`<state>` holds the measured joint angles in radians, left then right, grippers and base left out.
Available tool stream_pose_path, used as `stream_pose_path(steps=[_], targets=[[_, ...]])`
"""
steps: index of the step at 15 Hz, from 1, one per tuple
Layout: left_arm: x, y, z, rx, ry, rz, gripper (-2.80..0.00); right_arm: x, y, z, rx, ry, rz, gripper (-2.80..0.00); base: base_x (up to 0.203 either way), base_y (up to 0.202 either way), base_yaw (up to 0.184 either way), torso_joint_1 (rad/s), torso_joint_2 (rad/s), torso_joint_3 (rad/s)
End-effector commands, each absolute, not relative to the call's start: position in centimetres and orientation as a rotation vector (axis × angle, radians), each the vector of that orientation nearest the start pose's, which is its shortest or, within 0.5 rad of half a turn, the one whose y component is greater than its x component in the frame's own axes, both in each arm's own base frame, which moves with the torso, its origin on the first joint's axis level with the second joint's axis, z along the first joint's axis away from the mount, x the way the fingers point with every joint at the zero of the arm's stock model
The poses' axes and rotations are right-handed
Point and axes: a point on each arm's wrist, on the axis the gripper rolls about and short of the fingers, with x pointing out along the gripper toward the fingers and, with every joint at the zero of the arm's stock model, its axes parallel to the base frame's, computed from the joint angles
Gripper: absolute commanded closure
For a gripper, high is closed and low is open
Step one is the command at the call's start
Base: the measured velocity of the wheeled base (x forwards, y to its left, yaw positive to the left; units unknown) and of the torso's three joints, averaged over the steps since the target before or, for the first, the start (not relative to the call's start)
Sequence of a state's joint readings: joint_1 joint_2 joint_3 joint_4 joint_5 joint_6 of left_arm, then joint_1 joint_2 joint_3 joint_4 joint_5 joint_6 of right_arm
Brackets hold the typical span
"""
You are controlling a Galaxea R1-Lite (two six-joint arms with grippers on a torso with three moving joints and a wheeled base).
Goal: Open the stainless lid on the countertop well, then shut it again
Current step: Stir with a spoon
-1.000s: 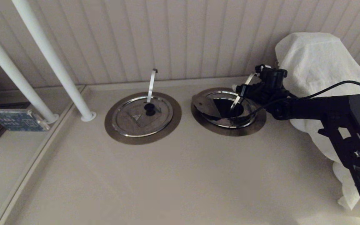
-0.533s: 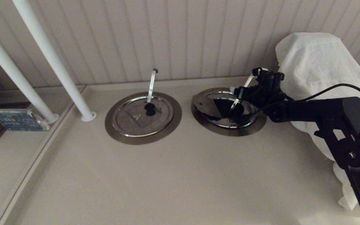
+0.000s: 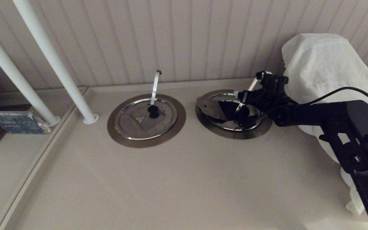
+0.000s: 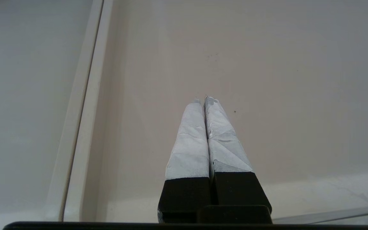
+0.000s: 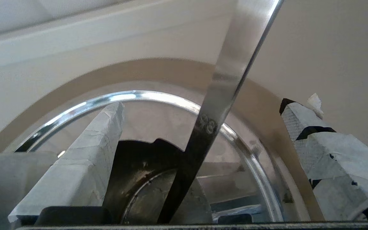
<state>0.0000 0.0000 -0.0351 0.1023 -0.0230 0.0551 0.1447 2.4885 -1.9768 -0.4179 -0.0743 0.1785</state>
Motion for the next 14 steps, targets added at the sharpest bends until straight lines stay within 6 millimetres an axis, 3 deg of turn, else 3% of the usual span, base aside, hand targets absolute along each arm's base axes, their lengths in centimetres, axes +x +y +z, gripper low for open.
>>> stream_pose_path(steps=[1,3,4,14], targets=[[-2.59,-0.05,7.46,0.054,0.065,-0.023,0.0,52.53,7.46,14.98,0.169,0.103,0.062,-2.8,0.0,0.0,0.0,0.0,0.0,0.0],[-2.59,-0.05,7.46,0.054,0.065,-0.025,0.0,52.54,7.48,14.95,0.169,0.104,0.068,-2.8,0.0,0.0,0.0,0.0,0.0,0.0],[-2.58,-0.05,7.47,0.054,0.067,-0.025,0.0,52.54,7.48,14.93,0.169,0.106,0.069,0.0,0.0,0.0,0.0,0.0,0.0,0.0],[-2.58,-0.05,7.47,0.054,0.066,-0.025,0.0,52.54,7.8,15.25,0.171,0.067,0.076,0.0,0.0,0.0,0.0,0.0,0.0,0.0]])
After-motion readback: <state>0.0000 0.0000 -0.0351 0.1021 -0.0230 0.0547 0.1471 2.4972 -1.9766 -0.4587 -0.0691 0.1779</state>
